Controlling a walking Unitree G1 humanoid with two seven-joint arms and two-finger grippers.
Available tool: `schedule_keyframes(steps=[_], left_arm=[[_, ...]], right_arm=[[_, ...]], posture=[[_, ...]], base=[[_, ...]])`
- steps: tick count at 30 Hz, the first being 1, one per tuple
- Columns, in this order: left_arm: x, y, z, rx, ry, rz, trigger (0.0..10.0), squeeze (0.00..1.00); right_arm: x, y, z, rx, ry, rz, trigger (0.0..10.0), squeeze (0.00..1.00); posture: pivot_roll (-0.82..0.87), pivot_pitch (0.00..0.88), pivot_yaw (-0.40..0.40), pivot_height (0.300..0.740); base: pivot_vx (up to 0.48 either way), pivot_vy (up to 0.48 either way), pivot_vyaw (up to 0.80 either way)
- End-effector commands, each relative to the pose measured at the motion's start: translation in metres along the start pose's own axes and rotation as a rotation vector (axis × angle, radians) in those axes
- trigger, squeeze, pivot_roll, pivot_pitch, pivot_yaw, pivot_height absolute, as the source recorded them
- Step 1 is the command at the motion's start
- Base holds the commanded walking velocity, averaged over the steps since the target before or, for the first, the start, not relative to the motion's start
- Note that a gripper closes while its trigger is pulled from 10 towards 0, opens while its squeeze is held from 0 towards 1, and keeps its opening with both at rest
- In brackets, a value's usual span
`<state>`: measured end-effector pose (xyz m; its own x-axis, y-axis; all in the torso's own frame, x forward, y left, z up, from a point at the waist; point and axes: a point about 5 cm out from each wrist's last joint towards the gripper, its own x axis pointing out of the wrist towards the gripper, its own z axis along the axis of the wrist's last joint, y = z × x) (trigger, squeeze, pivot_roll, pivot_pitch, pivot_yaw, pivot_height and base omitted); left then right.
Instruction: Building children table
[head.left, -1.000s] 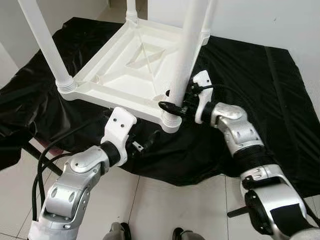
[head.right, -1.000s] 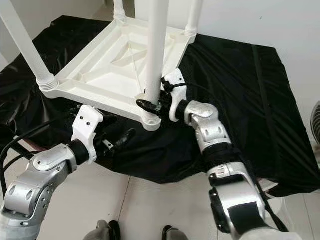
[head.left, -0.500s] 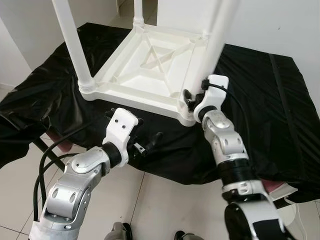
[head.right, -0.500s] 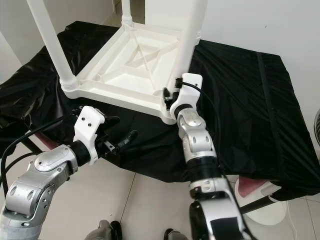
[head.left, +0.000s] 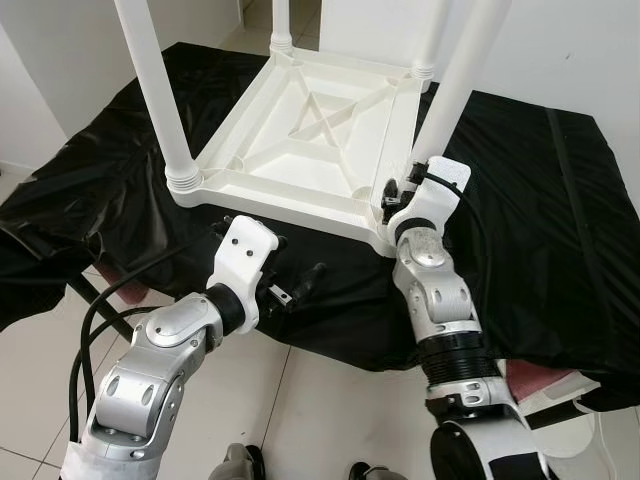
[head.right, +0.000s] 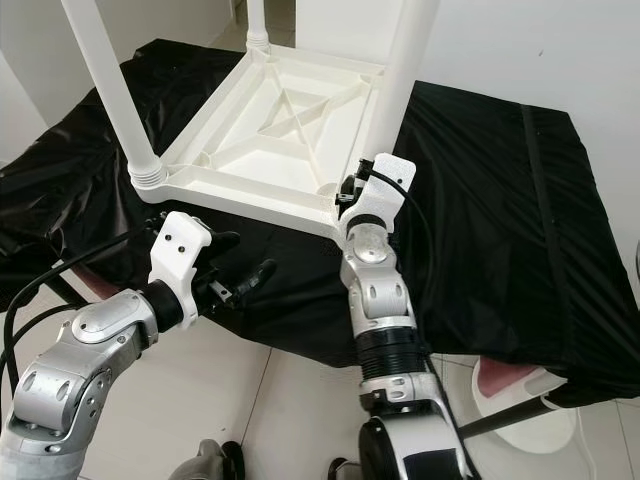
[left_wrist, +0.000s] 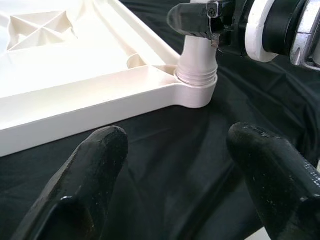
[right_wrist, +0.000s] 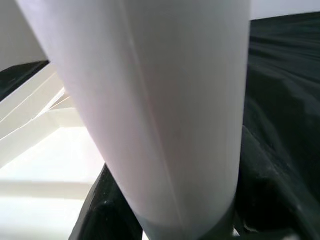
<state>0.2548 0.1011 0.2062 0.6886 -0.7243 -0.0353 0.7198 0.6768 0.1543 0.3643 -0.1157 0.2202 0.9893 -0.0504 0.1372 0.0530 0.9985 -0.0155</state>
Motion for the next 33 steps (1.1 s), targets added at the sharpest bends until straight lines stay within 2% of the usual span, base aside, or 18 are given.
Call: schedule_keyframes(steps=[1,3,4,5,6,8,9,11,15,16,19,21,25,26,31,32,33], left_arm=[[0.001,0.001,-0.002,-0.002,0.004,0.029,10.0,0.00],[0.001,0.001,-0.001,-0.002,0.004,0.030,10.0,0.00],[0.001,0.001,-0.001,-0.002,0.003,0.031,10.0,0.00],[0.001,0.001,-0.001,-0.002,0.003,0.031,10.0,0.00],[0.001,0.002,-0.001,-0.002,0.003,0.032,10.0,0.00],[0.001,0.002,-0.001,-0.002,0.002,0.031,10.0,0.00],[0.001,0.002,-0.001,-0.002,0.002,0.031,10.0,0.00],[0.001,0.002,0.000,-0.001,0.002,0.030,10.0,0.00],[0.000,0.002,0.000,0.001,0.003,0.033,10.0,0.00],[0.000,0.002,0.000,0.001,0.003,0.033,10.0,0.00],[0.000,0.003,0.000,0.003,0.004,0.038,10.0,0.00],[-0.001,0.003,0.000,0.004,0.004,0.041,10.0,0.00],[-0.001,0.003,0.000,0.004,0.005,0.042,10.0,0.00],[-0.001,0.003,0.000,0.004,0.005,0.044,10.0,0.00],[-0.003,0.003,0.000,0.004,0.006,0.047,10.0,0.00],[-0.003,0.003,0.000,0.003,0.006,0.046,10.0,0.00],[-0.003,0.003,0.000,0.003,0.006,0.046,10.0,0.00]], right_arm=[[-0.002,0.000,-0.006,-0.009,0.017,0.046,10.0,1.00],[-0.003,0.011,0.000,-0.025,-0.005,0.232,10.0,1.00],[-0.005,0.014,0.003,-0.019,-0.017,0.322,10.0,0.00],[-0.005,0.014,0.003,-0.019,-0.017,0.322,10.0,0.00],[-0.007,0.015,0.008,-0.060,-0.053,0.442,10.0,0.00],[-0.011,0.016,0.008,-0.118,-0.048,0.636,10.0,0.00],[-0.011,0.016,0.008,-0.118,-0.048,0.636,10.0,0.00],[-0.010,0.013,0.008,-0.171,-0.056,0.716,10.0,0.00],[-0.011,0.012,0.008,-0.221,-0.032,0.943,10.0,0.00],[-0.011,0.012,0.008,-0.221,-0.032,0.943,10.0,0.00],[-0.015,0.011,0.005,-0.231,0.001,1.101,10.0,0.00],[-0.017,0.011,0.003,-0.229,0.019,1.160,10.0,0.00],[-0.017,0.010,0.003,-0.226,0.023,1.176,10.0,0.00],[-0.016,0.011,0.001,-0.223,0.028,1.185,0.0,0.00],[-0.012,0.011,-0.007,-0.241,0.025,1.137,0.0,0.00],[-0.007,0.010,-0.009,-0.249,0.037,1.067,0.0,0.00],[-0.007,0.010,-0.009,-0.249,0.037,1.067,0.0,0.00]], posture=[[-0.03,0.177,0.008,0.740],[-0.03,0.178,0.009,0.740],[-0.03,0.178,0.010,0.740],[-0.03,0.178,0.010,0.740],[-0.03,0.181,0.012,0.740],[-0.03,0.181,0.013,0.740],[-0.03,0.181,0.013,0.740],[-0.03,0.182,0.013,0.740],[-0.02,0.183,0.011,0.740],[-0.02,0.183,0.011,0.740],[-0.02,0.183,0.010,0.740],[-0.02,0.183,0.010,0.740],[-0.02,0.183,0.010,0.740],[-0.01,0.183,0.007,0.740],[-0.01,0.186,0.008,0.740],[-0.01,0.186,0.009,0.740],[-0.01,0.186,0.009,0.740]], base=[[0.000,0.000,0.00],[0.000,0.000,0.00],[0.000,0.000,0.00],[0.000,0.000,0.00],[0.000,0.000,0.00],[0.000,0.000,0.00],[0.000,0.000,0.00],[0.000,0.000,0.00],[0.000,0.000,0.00],[0.000,0.000,0.00],[0.000,0.000,0.00],[0.000,0.000,0.00],[0.000,0.000,0.00],[0.000,0.000,0.00],[0.000,0.000,0.00],[0.000,0.000,0.00],[0.000,0.000,0.00]])
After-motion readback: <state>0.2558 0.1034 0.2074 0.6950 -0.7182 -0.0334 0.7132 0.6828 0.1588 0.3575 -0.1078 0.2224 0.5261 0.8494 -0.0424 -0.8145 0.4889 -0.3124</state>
